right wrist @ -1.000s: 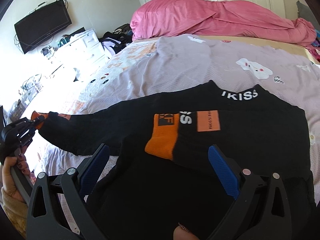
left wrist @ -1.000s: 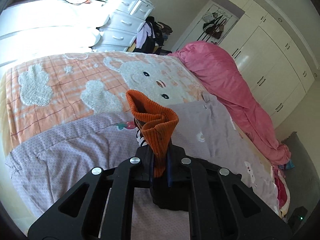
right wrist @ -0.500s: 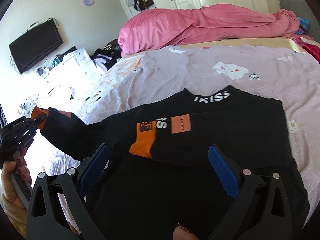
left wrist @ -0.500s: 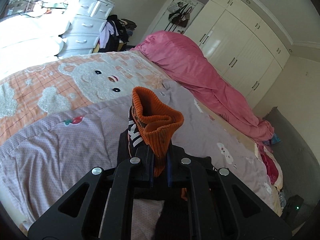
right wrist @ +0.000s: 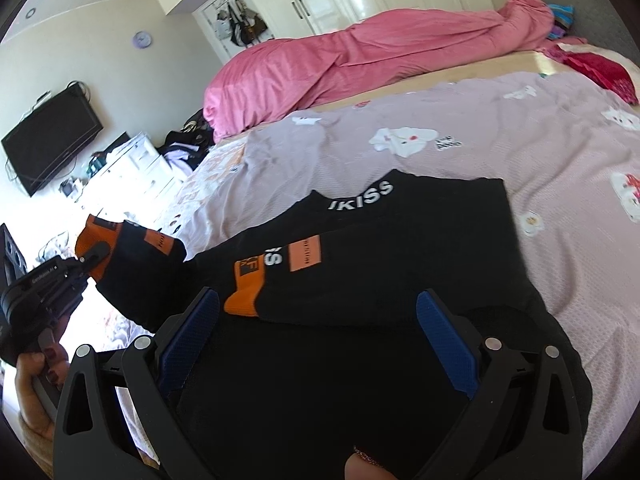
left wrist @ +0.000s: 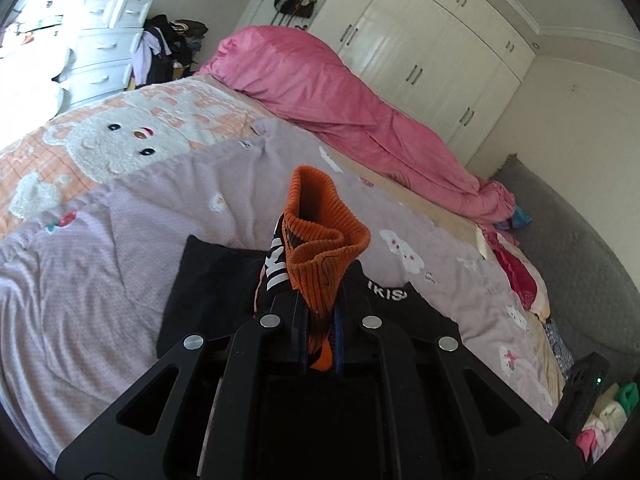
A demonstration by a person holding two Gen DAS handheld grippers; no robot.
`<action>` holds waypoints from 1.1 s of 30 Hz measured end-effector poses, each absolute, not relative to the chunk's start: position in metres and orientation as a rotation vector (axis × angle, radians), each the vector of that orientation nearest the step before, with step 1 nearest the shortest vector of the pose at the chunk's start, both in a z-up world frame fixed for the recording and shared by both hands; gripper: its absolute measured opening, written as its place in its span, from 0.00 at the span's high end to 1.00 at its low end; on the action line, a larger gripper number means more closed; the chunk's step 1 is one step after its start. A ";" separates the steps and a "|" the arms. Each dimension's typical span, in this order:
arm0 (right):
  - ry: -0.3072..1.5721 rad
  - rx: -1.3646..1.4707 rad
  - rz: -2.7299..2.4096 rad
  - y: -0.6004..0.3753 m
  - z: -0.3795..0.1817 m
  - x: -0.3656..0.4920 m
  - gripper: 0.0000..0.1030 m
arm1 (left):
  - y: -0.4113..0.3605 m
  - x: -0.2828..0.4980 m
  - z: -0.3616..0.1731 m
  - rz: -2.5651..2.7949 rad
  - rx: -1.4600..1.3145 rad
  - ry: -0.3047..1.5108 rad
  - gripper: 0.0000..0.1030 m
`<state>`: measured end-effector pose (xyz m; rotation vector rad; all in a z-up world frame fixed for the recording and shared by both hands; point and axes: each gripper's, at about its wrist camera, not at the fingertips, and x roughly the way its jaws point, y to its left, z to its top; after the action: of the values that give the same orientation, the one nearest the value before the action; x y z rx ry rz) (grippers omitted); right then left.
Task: Fold small clothes
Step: 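Carry the cuff across the shirt body with the left gripper and release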
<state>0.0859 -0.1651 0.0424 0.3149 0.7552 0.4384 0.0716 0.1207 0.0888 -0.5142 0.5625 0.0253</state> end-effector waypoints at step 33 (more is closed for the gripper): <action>0.801 0.405 0.287 -0.226 0.024 0.076 0.04 | 0.017 0.096 0.033 -0.276 -0.420 0.789 0.77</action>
<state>0.0757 -0.2262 0.0240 0.4052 0.8005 0.2868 0.0961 0.0173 0.0325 -0.4199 0.7891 -0.2764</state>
